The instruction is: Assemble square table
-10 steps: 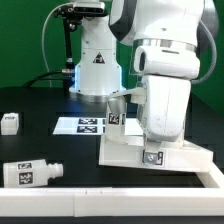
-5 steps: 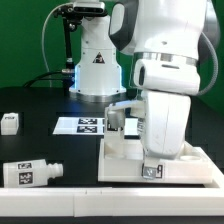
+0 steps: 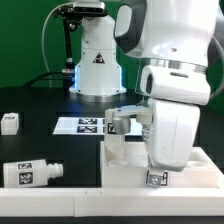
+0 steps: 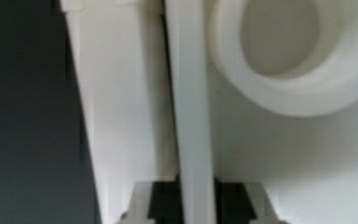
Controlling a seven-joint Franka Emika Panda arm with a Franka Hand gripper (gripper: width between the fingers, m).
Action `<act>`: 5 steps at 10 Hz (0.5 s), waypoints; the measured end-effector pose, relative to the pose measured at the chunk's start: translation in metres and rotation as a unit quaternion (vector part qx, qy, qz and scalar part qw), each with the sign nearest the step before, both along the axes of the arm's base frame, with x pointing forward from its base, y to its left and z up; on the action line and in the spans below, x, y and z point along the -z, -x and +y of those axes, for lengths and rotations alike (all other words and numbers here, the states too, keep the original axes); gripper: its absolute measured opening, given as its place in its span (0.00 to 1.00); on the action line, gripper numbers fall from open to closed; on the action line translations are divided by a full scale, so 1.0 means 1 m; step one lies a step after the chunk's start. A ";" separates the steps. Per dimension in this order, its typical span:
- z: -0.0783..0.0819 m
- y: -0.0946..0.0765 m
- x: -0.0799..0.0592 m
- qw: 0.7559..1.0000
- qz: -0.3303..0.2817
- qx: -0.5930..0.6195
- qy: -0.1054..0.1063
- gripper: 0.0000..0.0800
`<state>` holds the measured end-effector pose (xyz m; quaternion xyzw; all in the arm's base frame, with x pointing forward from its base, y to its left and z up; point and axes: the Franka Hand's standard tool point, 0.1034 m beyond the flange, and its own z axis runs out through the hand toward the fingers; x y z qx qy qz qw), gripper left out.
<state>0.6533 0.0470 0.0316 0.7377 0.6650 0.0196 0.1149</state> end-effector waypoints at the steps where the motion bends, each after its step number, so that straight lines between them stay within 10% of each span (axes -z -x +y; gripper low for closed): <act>1: 0.000 -0.002 -0.002 1.000 0.002 -0.001 0.003 0.07; 5: -0.006 -0.002 0.001 1.000 0.006 -0.005 0.002 0.07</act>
Offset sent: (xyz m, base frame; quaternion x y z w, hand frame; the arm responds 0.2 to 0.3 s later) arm 0.0029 0.0124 -0.0117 0.0130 0.0685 -0.0172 0.9974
